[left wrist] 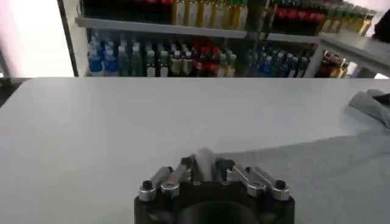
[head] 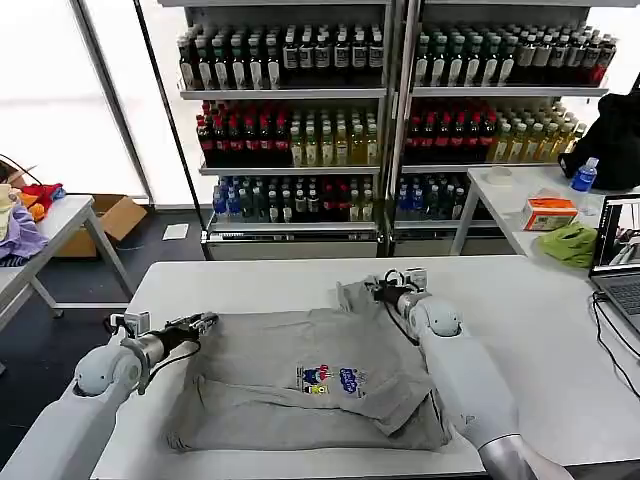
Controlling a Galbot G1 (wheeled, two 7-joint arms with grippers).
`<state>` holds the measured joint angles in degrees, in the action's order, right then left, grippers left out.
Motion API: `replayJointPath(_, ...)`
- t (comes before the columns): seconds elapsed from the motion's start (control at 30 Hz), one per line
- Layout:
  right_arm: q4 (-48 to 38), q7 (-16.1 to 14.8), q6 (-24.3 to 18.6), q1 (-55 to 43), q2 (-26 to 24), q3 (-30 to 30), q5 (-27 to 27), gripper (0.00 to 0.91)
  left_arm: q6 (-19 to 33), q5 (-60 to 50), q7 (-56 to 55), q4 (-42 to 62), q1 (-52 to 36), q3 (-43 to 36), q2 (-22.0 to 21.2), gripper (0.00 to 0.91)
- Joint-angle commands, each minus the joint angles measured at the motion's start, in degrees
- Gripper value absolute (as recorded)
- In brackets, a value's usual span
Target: Fold and organize the clothes.
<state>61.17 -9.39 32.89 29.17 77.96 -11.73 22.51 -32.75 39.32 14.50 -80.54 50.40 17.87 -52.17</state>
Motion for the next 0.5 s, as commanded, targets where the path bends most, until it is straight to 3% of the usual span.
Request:
replayJointPath(0.03,-0.73,0.33,-0.01,-0.33,0.52,0.11,-0.05,0.0,-0.22,-0.15,0.1,-1.02,2.17,0.14,-0.43,0.01)
replayJointPath(0.27,1.46,1.09,0.17,0.05,0.77,-0.35,3.93,0.0,2.5,2.01,-1.69,-0.99,0.41,-0.16,-0.73,0.01)
replayJointPath(0.5,11.33,3.14,0.29,2.68,-1.99,-1.46,10.77,0.0,2.81,4.82,-3.53,-5.44,1.58,1.69,-0.27,0.01)
